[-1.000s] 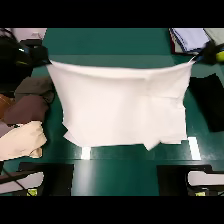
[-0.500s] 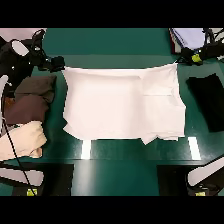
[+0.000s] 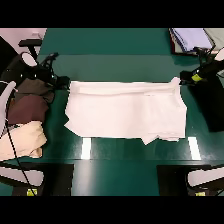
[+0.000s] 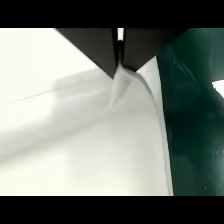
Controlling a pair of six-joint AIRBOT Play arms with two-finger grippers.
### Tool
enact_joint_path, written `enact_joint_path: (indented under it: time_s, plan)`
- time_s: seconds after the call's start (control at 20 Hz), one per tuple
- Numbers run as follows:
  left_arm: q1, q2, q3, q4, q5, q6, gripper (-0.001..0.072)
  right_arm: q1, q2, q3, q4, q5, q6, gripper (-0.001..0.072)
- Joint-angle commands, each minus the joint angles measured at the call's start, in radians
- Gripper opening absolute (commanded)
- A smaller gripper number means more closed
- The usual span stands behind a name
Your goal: Fold the shirts.
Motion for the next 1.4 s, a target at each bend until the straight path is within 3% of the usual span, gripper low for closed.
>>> enact_joint_path:
  time_s: [0.0, 0.1, 0.15, 0.2, 0.25, 0.45, 0.6, 0.9, 1.15, 1.35]
  plan:
    - [-0.002, 0.0, -0.083, -0.021, 0.001, 0.009, 0.0027, 0.021, 0.058, -0.136, -0.016, -0.02, 0.002, 0.0018]
    - [-0.002, 0.0, -0.085, -0.021, -0.004, 0.0, 0.0034, 0.03, 0.07, -0.171, -0.016, -0.016, 0.022, 0.002]
    - [-0.002, 0.001, -0.085, -0.026, -0.01, 0.0, 0.0297, 0.03, 0.076, -0.18, -0.009, -0.011, 0.032, 0.0075]
    - [-0.001, 0.006, -0.084, -0.037, -0.018, 0.0, 0.0565, 0.029, 0.081, -0.183, -0.009, -0.004, 0.032, 0.0324]
    - [0.002, 0.016, -0.084, -0.047, -0.026, -0.002, 0.0534, 0.024, 0.09, -0.181, -0.008, 0.009, 0.031, 0.0402]
    - [0.008, 0.179, -0.1, 0.07, -0.089, 0.001, 0.053, -0.022, 0.241, -0.241, -0.008, 0.06, 0.03, 0.0401]
    - [0.056, 0.33, -0.253, 0.093, -0.141, 0.001, 0.053, -0.056, 0.405, -0.364, -0.008, 0.068, 0.027, 0.0399]
    - [0.086, 0.46, -0.631, 0.032, -0.064, 0.019, 0.0529, -0.061, 0.567, -0.483, 0.026, 0.048, 0.026, 0.0383]
    - [0.085, 0.46, -0.686, -0.051, 0.059, 0.062, 0.0529, -0.06, 0.581, -0.501, 0.097, 0.052, 0.015, 0.0383]
    - [0.073, 0.459, -0.689, -0.053, 0.079, 0.062, 0.0529, -0.055, 0.581, -0.501, 0.097, 0.052, 0.015, 0.0383]
